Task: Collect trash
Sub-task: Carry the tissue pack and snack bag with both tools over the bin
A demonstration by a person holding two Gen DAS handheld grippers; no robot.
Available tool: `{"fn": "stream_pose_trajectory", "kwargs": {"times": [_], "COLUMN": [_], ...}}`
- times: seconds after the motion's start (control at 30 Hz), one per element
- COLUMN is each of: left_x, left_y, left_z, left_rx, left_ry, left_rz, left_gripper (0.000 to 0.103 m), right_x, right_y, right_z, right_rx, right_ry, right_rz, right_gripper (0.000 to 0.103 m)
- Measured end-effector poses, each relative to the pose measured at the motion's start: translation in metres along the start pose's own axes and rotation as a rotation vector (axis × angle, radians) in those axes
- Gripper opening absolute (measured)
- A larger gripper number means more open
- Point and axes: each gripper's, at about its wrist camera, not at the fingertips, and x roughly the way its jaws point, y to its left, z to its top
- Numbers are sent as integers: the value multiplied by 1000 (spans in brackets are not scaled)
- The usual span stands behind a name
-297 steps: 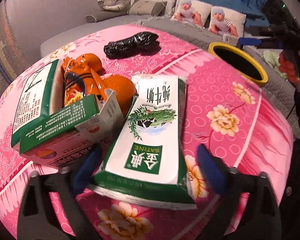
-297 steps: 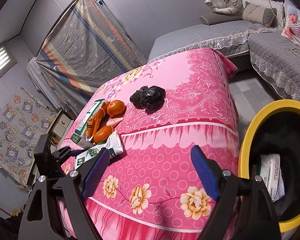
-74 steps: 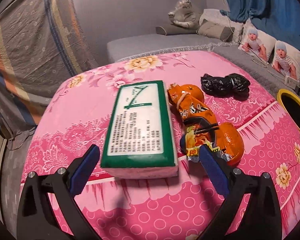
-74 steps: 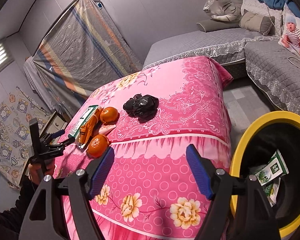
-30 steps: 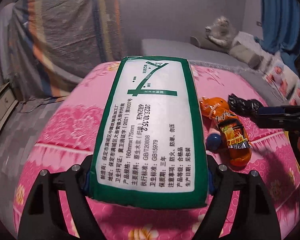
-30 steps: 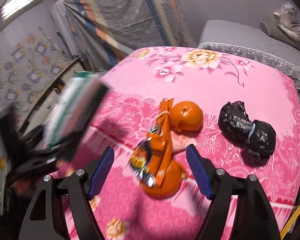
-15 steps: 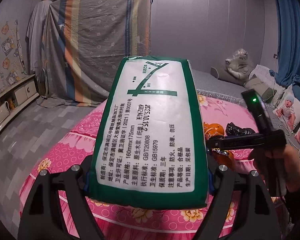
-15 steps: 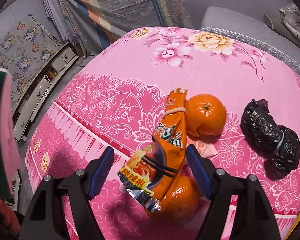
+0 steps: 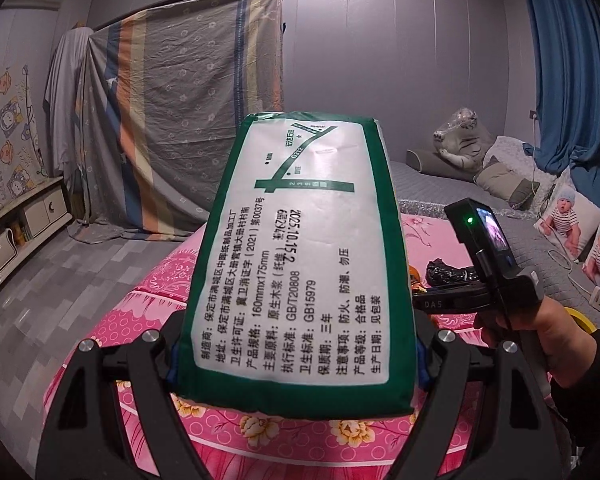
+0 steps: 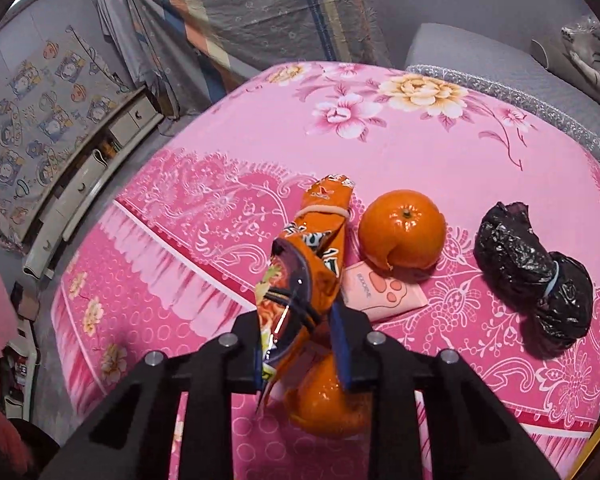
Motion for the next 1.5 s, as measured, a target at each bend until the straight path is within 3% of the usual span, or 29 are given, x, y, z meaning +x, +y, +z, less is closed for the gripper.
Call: {"fn": "stream_pose_trajectory", "kwargs": {"times": [0.43,0.67,1.03,1.27,1.5], "left_x": [-21,-31,-48,-58,-55], "left_y": [-27,-40,-81,-115,-153], "left_z": [3,0,-5,-9,-14], "left_rx": [42,69,132,167,189], "left_ry": [-54,-83,-122,-146,-108], "left_rz": [-48,-62,-161,-234,-332], "left_gripper": [77,77,77,77,78], "right_x": [-85,-115,-156,-189,-221], "right_y": [-5,-15,-61,-99,-134], "right_z": [-43,-78,-130,-158,-189], "right_rx": [57,92,225,304,381], "right_ry": [-62,-91,-178,-248,-335], "right_rz": [231,274,293,249,199], "right_gripper": [24,24,24,24,24]}}
